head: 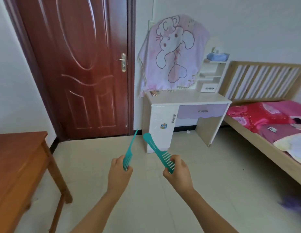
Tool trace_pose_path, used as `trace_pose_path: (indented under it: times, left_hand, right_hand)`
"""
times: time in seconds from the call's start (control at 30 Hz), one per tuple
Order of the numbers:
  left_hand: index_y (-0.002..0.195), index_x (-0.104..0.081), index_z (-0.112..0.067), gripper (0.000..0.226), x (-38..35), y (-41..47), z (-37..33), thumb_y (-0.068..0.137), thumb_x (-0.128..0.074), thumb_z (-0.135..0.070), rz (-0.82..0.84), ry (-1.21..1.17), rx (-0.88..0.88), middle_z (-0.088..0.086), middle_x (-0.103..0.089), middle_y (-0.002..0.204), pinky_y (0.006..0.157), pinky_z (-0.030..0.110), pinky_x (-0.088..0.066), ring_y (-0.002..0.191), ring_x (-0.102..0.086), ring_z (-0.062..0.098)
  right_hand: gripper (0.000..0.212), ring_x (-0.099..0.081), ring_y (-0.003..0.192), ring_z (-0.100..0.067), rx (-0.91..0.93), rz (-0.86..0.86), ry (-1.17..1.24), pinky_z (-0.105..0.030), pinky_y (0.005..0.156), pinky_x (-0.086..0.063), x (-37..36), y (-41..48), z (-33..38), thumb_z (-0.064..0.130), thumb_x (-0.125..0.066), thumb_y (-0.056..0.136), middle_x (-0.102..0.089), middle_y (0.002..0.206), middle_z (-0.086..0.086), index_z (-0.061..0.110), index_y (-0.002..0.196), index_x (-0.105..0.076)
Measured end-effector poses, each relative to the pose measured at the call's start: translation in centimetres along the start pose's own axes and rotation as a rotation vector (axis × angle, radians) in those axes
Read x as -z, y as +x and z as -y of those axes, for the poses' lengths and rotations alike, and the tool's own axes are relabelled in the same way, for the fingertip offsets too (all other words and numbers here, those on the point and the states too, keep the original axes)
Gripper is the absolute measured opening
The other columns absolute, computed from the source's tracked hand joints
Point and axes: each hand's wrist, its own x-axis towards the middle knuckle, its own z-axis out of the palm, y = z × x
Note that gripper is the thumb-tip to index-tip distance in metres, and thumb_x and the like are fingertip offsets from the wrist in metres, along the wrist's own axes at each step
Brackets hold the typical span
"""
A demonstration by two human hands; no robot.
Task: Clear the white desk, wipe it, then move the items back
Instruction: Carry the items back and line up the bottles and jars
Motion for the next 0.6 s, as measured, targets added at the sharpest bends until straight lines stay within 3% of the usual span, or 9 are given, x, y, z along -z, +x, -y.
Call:
trace_pose_path:
  times: [0.2,0.47,0.6]
  left_hand:
    - [0.12,-0.051,-0.003,0.036,-6.6,1.2,-6.2,0.084,-0.059,-0.008,0.009,-0.044,-0.003,0.013,-0.051,0.111,0.087,0.031,-0.045,0.091,-0.045,0.014]
    - [0.12,-0.051,-0.005,0.035,-11.2,6.8,-9.6,0.086,-0.059,-0.009,-0.051,-0.076,-0.048,0.011,-0.051,0.107,0.076,0.024,-0.04,0.087,-0.049,0.014]
    - [0.112,-0.056,-0.006,0.028,-13.9,11.7,-9.7,0.085,-0.059,-0.009,-0.097,-0.092,-0.057,0.007,-0.049,0.096,0.068,0.022,-0.037,0.073,-0.047,0.01]
  right_hand:
    - [0.033,-0.053,0.086,-0.027,0.016,-0.1,-0.049,-0.028,0.073,-0.034,5.8,4.4,-6.1,0.012,-0.059,0.076,-0.063,0.103,-0.012,0.007,0.107,-0.049]
    - [0.033,-0.056,0.087,-0.03,0.128,-0.158,-0.132,-0.029,0.075,-0.029,7.0,11.5,-9.5,0.011,-0.058,0.077,-0.064,0.098,-0.011,0.003,0.107,-0.049]
    - [0.032,-0.056,0.084,-0.031,0.208,-0.155,-0.148,-0.028,0.071,-0.03,6.5,17.2,-10.8,0.011,-0.06,0.076,-0.064,0.099,-0.013,0.003,0.106,-0.05]
